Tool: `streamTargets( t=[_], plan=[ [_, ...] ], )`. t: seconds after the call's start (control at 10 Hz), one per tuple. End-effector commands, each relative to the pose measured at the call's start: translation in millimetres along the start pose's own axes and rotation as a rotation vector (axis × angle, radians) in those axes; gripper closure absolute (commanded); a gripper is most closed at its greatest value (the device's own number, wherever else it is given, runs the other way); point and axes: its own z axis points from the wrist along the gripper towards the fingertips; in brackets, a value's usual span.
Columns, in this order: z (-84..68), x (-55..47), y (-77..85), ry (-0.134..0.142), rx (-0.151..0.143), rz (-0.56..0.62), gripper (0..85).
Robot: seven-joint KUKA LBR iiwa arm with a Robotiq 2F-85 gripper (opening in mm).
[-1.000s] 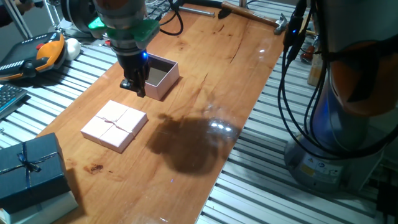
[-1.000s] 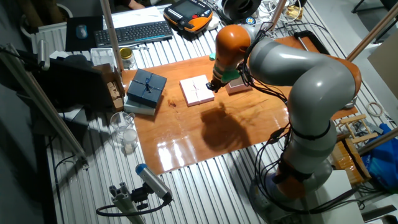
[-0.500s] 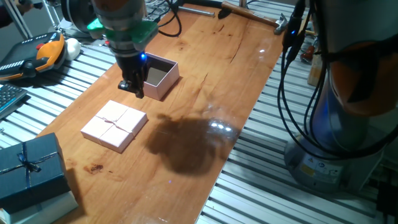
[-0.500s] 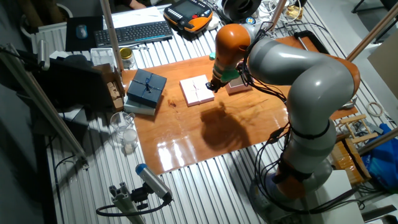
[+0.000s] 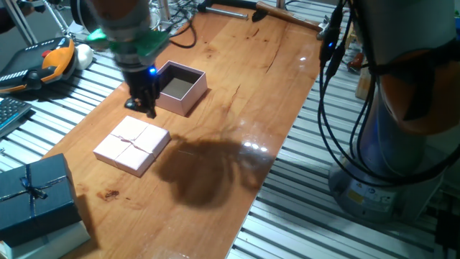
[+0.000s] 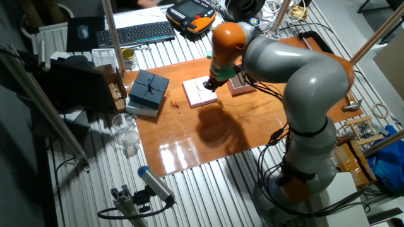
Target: Cover the box
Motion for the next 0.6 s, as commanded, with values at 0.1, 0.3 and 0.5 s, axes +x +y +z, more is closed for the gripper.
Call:
streamTargets(
  t=[0.1,0.3,0.5],
  plan=[
    [6.5,-3.7,1.5,-0.004,-0.016,0.001,85.0],
    [13.9,-9.9,6.1,-0.004,-0.029,0.005,85.0],
    [25.5,-14.8,4.8,-0.001,-0.030,0.005,85.0]
  ],
)
